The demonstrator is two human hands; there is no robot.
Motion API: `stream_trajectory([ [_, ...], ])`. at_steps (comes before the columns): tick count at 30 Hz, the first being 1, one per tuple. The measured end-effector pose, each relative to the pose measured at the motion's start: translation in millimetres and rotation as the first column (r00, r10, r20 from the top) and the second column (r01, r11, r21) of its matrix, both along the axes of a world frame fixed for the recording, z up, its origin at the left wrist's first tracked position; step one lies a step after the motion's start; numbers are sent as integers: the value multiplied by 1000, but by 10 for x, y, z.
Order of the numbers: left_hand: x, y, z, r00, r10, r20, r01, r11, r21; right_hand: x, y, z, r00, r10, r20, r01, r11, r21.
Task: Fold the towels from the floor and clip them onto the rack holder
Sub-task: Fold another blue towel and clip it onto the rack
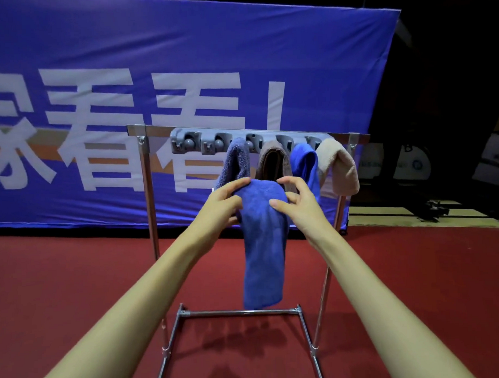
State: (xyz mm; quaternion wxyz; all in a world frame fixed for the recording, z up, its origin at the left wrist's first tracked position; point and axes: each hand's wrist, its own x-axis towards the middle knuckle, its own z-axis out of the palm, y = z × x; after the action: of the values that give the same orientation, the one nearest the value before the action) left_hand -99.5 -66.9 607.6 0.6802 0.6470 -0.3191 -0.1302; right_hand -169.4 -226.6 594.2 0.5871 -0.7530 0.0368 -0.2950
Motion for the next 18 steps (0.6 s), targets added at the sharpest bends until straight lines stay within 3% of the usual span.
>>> stream_trajectory([
  [3,25,124,168,957,-130,-258,102,988,-120,146,114,62,983,-144,114,162,973,-165],
  [5,76,172,226,920,-180,-348,99,966,-238,249,248,51,954,-207,217,266,920,-289],
  [8,164,221,290,923,-178,-341,86,959,-268,390,496,46,969,-132,211,213,878,-428],
  [10,221,271,332,939,-135,-318,55,967,-249,494,611,103,982,-119,146,169,897,-409],
  [15,557,482,350,995,4,-102,-10,999,-54,755,784,285,977,-89,195,156,920,-359],
  [18,692,541,350,940,199,276,-232,968,93,869,864,336,982,-64,179,128,920,-370],
])
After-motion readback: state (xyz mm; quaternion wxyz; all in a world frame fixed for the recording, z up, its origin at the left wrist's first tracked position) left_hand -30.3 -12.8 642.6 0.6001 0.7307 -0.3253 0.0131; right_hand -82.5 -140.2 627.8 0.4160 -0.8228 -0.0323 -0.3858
